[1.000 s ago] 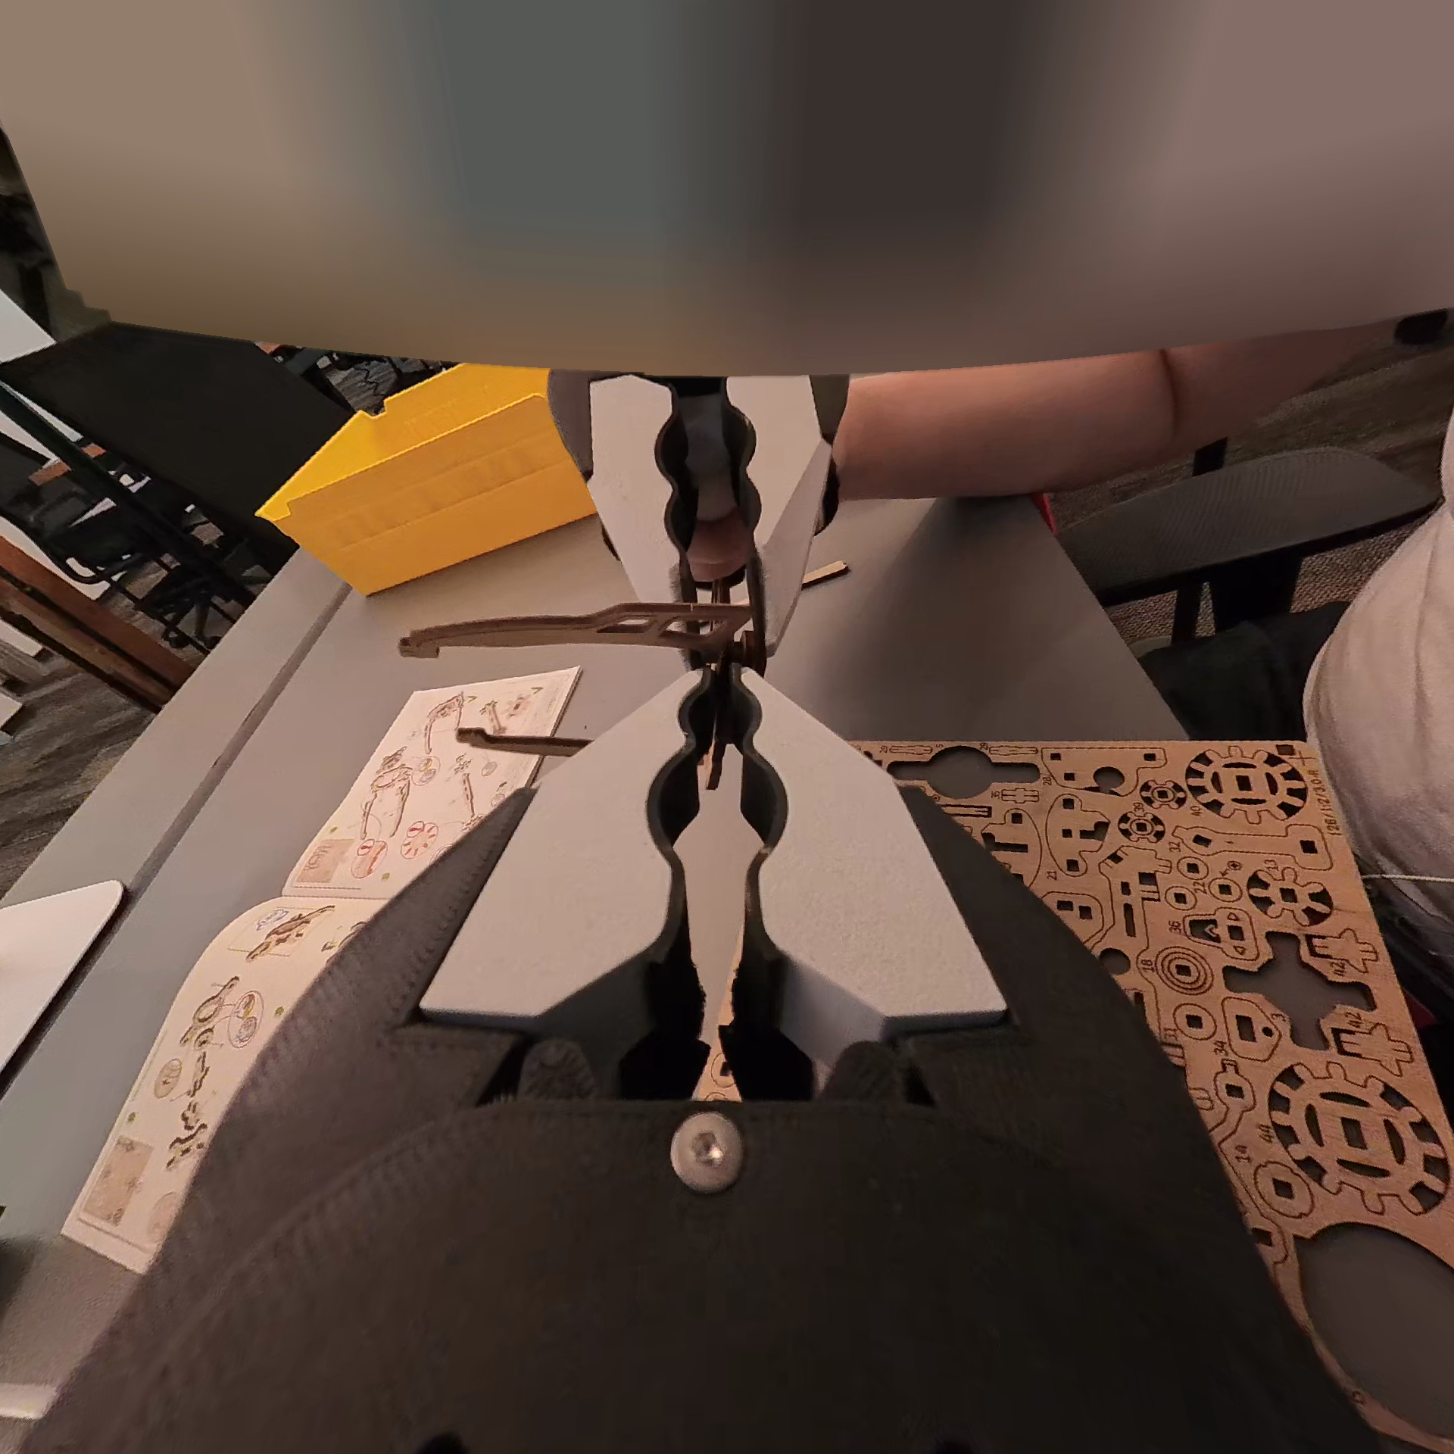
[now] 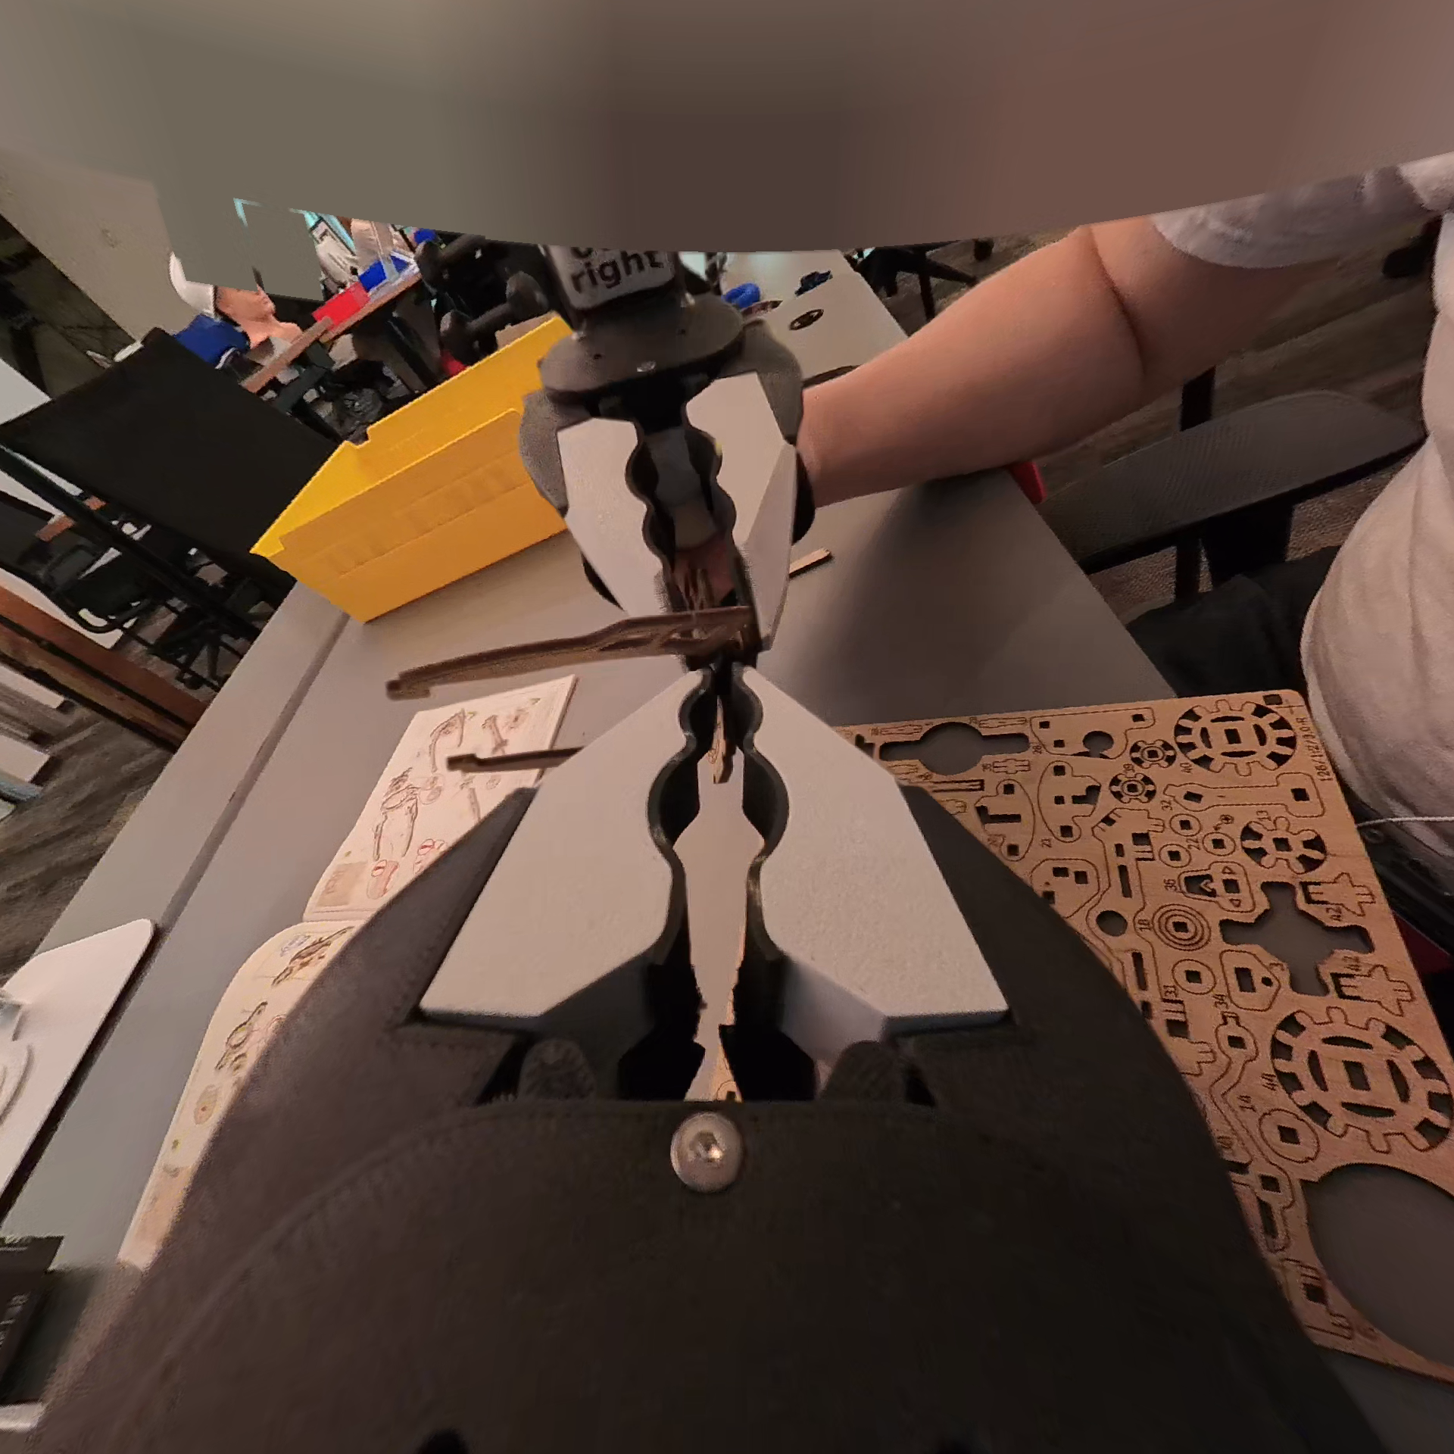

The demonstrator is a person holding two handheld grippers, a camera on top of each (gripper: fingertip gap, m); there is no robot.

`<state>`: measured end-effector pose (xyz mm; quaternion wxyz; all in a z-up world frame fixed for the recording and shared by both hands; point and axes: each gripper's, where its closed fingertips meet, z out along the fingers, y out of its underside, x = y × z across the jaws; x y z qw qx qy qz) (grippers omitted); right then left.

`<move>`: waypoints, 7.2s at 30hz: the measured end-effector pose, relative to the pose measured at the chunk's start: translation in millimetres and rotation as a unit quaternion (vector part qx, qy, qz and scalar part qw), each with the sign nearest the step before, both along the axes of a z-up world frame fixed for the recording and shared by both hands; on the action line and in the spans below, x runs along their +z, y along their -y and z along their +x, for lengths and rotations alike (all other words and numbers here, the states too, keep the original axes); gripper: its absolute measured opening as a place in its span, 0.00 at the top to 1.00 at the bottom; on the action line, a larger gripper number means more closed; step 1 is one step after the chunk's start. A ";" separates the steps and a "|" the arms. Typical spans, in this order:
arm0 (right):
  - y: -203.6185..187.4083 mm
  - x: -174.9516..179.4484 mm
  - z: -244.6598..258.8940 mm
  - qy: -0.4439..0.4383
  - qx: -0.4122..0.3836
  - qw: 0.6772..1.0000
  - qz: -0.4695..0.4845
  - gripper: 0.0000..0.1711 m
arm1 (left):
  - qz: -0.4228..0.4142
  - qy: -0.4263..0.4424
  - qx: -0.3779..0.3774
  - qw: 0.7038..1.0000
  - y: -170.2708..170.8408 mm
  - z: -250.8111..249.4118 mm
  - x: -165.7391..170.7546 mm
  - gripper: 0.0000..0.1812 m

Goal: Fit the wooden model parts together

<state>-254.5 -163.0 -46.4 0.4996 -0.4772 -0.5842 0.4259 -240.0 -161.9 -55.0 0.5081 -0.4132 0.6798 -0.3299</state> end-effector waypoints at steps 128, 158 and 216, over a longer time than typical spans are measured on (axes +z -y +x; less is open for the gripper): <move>6.0 -8.6 -6.8 -0.011 0.031 0.999 -0.024 0.91 | -0.030 -0.027 -0.020 0.999 5.8 -6.1 -4.9 0.90; -8.3 -1.8 -5.2 -0.027 -0.025 0.999 -0.027 0.93 | 0.053 -0.024 0.052 0.997 -9.4 2.2 -6.6 0.91; -16.4 6.6 -2.5 -0.111 -0.005 0.991 -0.070 0.94 | -0.019 0.011 0.064 0.998 -16.6 4.7 1.0 0.88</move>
